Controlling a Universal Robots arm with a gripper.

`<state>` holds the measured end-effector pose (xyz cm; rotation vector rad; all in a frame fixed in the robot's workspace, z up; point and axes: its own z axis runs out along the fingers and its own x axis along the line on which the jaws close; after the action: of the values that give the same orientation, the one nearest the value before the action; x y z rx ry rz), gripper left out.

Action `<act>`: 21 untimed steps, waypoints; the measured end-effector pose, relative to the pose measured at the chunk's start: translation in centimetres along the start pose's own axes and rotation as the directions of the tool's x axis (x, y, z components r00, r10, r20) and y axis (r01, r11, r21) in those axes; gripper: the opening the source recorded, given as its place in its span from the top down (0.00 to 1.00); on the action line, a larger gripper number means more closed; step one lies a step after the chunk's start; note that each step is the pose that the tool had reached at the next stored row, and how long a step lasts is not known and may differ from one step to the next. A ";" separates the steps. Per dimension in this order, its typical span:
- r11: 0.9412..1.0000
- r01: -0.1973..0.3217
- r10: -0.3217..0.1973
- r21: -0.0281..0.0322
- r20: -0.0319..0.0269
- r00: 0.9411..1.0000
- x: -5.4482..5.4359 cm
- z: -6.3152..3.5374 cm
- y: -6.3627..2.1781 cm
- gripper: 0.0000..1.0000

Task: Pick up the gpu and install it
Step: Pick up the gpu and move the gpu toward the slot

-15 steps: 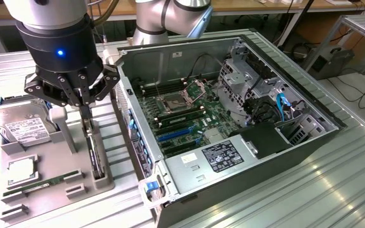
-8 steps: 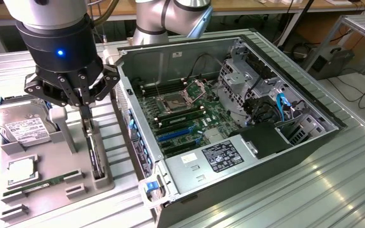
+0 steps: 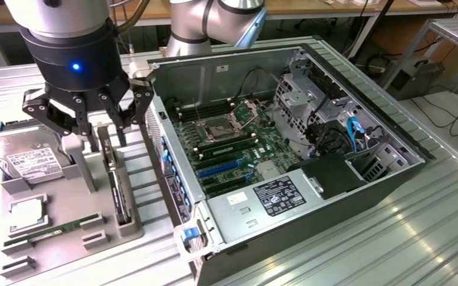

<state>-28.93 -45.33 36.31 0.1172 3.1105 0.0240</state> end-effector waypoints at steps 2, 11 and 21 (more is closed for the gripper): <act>1.000 0.000 0.000 0.000 0.000 1.000 0.1 0.49 0.10 0.58; 1.000 0.000 0.000 0.000 0.000 1.000 1.1 2.68 0.32 0.58; 1.000 -0.001 0.001 0.000 0.000 1.000 1.3 4.68 0.28 0.58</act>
<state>-30.08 -44.88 31.60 0.1180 3.1107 0.0235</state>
